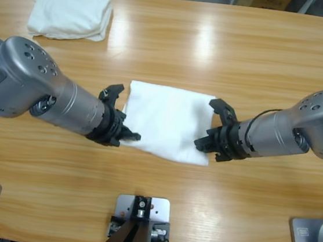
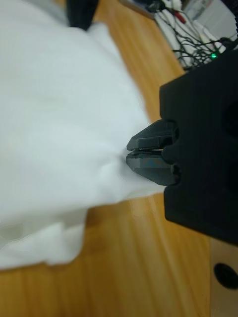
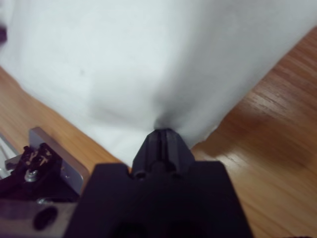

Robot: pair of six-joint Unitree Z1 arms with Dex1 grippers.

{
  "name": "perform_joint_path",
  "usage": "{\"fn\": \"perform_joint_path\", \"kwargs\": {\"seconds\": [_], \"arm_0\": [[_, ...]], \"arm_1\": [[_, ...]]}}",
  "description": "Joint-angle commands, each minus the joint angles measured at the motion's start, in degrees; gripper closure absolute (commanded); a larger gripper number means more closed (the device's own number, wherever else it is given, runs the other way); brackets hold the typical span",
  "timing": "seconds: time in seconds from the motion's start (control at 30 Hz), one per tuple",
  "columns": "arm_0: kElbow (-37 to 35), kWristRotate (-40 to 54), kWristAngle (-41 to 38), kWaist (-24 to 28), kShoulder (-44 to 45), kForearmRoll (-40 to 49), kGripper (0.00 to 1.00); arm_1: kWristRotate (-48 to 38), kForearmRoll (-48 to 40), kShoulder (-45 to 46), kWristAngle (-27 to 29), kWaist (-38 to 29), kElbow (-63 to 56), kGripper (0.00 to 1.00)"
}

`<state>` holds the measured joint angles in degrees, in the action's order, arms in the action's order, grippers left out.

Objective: Fold clothes

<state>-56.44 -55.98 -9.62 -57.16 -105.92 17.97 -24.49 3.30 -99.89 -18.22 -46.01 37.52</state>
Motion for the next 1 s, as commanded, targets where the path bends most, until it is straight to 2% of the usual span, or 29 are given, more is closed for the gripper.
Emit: {"fn": "perform_joint_path", "kwargs": {"seconds": [0.03, 0.2, 0.27, 0.4, 0.53, 0.8, 0.9, 1.0], "arm_0": [[1.68, 2.04, 2.23, 6.5, -5.83, -1.55, 1.0], [2.65, 2.58, 2.08, 7.24, -6.77, -2.85, 1.0], [3.05, 2.6, 2.41, 7.33, -2.01, -2.71, 1.0], [0.58, 3.83, 2.62, 7.42, 10.47, -2.0, 1.0], [-2.98, 4.13, 1.64, 6.54, 15.29, -0.65, 1.0], [-5.37, 1.93, 1.0, -2.08, 5.78, -3.57, 1.0], [-4.36, 0.28, 2.87, -5.05, 3.14, -5.13, 1.0], [-2.89, 0.26, 3.55, -5.77, 1.56, -5.13, 1.0]], "arm_1": [[-0.47, 1.31, -3.1, 1.08, -0.13, -2.26, 1.0], [-0.47, 1.54, -1.87, 1.38, -0.13, -2.42, 1.0], [-0.21, 3.24, 0.0, 2.24, -0.13, -2.2, 1.0], [0.76, 13.63, 8.15, 3.78, -0.13, 5.16, 1.0], [0.76, 18.53, 11.0, 3.12, -0.13, 12.16, 1.0], [2.9, 15.49, 5.04, 1.31, 0.04, 13.07, 1.0], [5.21, 14.7, 1.95, -0.17, 2.86, 13.76, 1.0], [6.44, 14.02, -0.53, -2.02, 5.55, 14.07, 1.0]]}}
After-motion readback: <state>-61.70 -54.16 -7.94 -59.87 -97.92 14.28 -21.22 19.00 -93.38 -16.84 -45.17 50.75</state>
